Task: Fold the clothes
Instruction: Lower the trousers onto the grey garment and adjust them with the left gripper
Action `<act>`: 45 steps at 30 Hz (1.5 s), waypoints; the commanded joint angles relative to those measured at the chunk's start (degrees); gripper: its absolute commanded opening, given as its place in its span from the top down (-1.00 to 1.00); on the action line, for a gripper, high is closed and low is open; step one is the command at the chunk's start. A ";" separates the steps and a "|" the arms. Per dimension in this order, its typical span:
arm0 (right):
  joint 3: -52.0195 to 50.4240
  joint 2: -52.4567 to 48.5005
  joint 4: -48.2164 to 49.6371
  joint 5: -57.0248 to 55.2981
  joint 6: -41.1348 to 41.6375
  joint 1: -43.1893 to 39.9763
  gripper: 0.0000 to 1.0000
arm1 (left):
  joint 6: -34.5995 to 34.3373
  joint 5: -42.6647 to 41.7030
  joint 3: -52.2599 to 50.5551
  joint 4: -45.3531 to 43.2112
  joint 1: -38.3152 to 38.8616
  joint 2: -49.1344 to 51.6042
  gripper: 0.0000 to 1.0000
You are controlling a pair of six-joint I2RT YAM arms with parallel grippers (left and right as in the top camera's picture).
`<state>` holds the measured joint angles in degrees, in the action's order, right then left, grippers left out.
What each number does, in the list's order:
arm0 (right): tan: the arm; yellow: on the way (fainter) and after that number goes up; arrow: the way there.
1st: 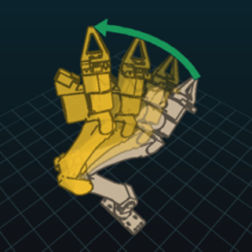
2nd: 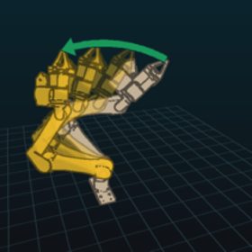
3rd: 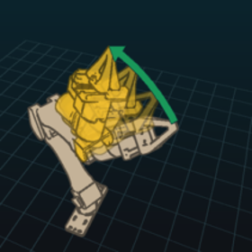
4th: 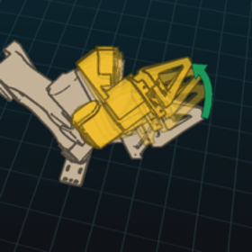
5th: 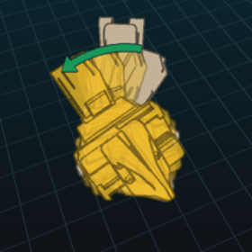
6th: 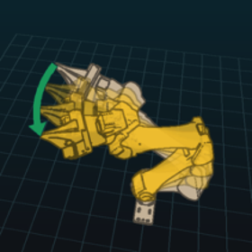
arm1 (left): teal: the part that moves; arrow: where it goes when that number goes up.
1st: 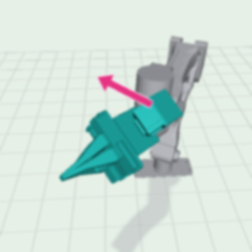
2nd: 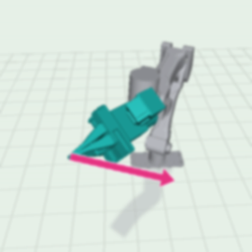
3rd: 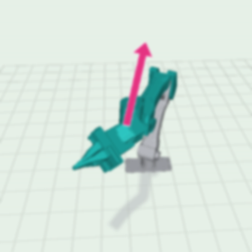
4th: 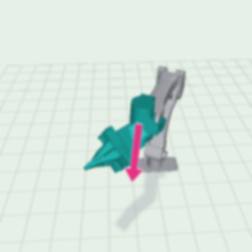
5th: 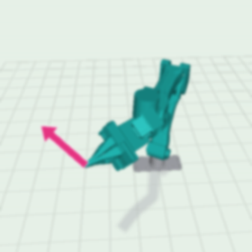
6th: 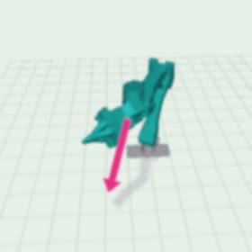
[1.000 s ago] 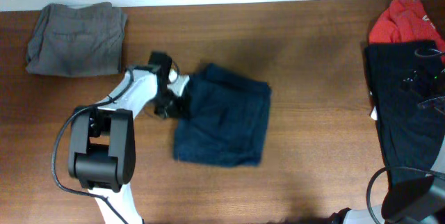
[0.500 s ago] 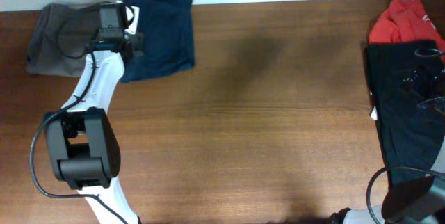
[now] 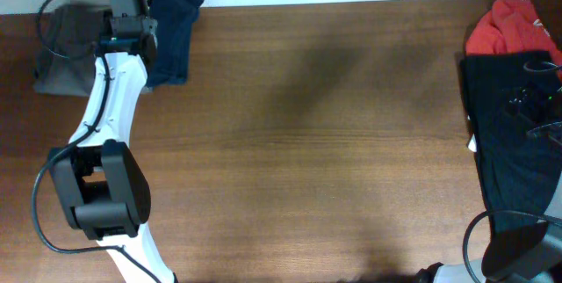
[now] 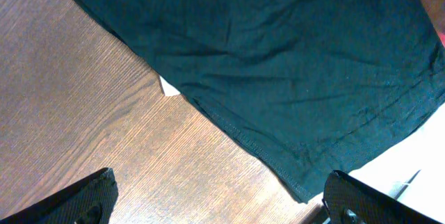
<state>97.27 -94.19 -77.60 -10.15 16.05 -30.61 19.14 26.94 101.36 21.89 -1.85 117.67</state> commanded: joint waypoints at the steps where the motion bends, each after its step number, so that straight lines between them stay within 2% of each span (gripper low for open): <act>1: -0.26 0.20 0.02 -0.35 0.09 -0.17 -0.97 | -1.75 6.56 1.88 -0.44 0.66 0.37 0.98; 5: -0.26 0.20 0.02 -0.35 0.09 -0.17 -0.97 | -1.97 8.72 1.88 0.26 0.98 -0.39 0.98; 9: -0.26 0.20 0.02 -0.35 0.09 -0.17 -0.97 | -5.81 10.40 1.88 0.11 0.94 -0.39 0.98; 13: -0.26 0.20 0.02 -0.35 0.09 -0.17 -0.97 | 2.03 11.78 1.99 -3.54 1.31 -0.39 0.98; 15: -0.26 0.20 0.02 -0.35 0.09 -0.17 -0.97 | 2.03 14.32 1.99 -4.52 1.31 -0.39 0.98; 22: -0.26 0.20 0.02 -0.35 0.09 -0.17 -0.97 | 1.92 14.84 1.99 -2.91 1.03 -0.37 0.98; 25: -0.26 0.20 0.02 -0.35 0.09 -0.17 -0.97 | 1.73 10.40 1.97 -2.93 -0.02 -0.35 0.97; 26: -0.26 0.20 0.02 -0.35 0.09 -0.17 -0.97 | 1.73 5.53 1.97 -3.10 -1.60 -0.35 0.97; 34: -0.26 0.20 0.02 -0.35 0.09 -0.17 -0.97 | 1.11 -1.73 1.86 -4.55 -8.44 1.86 0.96; 41: -0.26 0.20 0.02 -0.35 0.09 -0.17 -0.97 | 1.16 -2.34 1.86 -11.80 -9.35 8.46 0.86; 45: -0.26 0.20 0.02 -0.35 0.09 -0.17 -0.97 | 1.16 -2.40 1.86 -15.10 -10.73 9.94 0.87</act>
<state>97.27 -94.21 -77.60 -10.15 16.05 -30.61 20.58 25.41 101.49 8.93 -11.20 126.43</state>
